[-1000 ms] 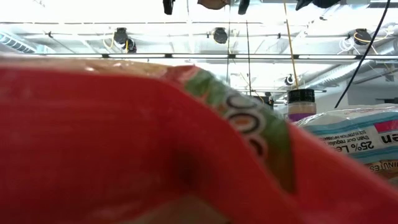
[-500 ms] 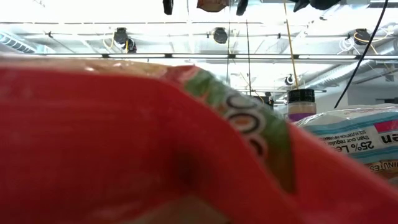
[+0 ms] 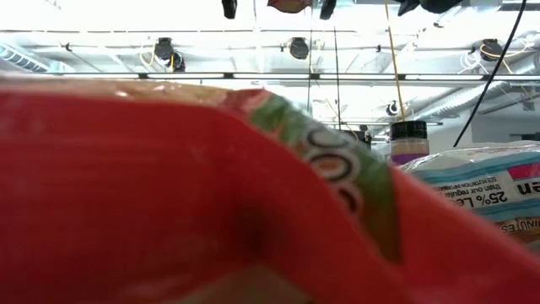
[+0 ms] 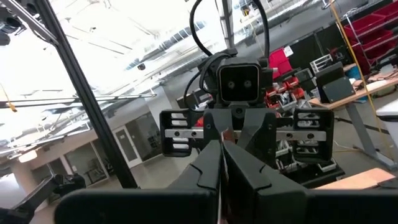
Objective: Pick & Place Food Item
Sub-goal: Put the seasoning pack into the white bin
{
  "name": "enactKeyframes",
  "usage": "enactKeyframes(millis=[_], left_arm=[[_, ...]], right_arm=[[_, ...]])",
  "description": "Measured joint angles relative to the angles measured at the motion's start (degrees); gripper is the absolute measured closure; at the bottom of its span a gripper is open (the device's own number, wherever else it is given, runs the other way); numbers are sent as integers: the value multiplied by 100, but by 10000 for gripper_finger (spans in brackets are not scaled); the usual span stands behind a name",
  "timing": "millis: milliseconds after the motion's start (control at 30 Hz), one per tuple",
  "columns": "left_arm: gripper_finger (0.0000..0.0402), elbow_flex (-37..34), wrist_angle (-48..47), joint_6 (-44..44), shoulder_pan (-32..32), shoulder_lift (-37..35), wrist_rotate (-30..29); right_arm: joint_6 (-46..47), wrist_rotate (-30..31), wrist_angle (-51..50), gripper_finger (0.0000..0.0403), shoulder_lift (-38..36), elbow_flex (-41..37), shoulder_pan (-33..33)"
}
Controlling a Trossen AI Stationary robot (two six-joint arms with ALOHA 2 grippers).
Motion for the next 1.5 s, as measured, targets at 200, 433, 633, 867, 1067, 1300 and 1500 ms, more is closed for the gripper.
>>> enactKeyframes(millis=[200, 433, 633, 867, 1067, 1300, 1500], left_arm=[[399, 0, 17, -16, -2, 4, 205], [400, 0, -9, -134, 0, 4, 529], [400, 0, -29, -186, 0, 4, 629], [401, 0, -431, -103, 0, 4, 625], [401, 0, -505, -96, 0, 4, 625], [401, 2, -706, -91, 7, 2, 624], [401, 2, -1040, -70, 7, 2, 560]], right_arm=[[211, -286, 40, 329, -2, 0, -163], [847, -1308, -42, 227, -2, 44, -809], [751, -2067, -1118, 189, -9, 964, -1289], [-1148, -2076, -4669, 191, 206, 2907, -1396], [-1687, -2552, -6549, 199, 872, 4208, -1443], [-2374, -2805, -7601, 200, 1462, 4798, -1228], [-2584, -2746, -7908, 202, 1548, 4843, -1033]])
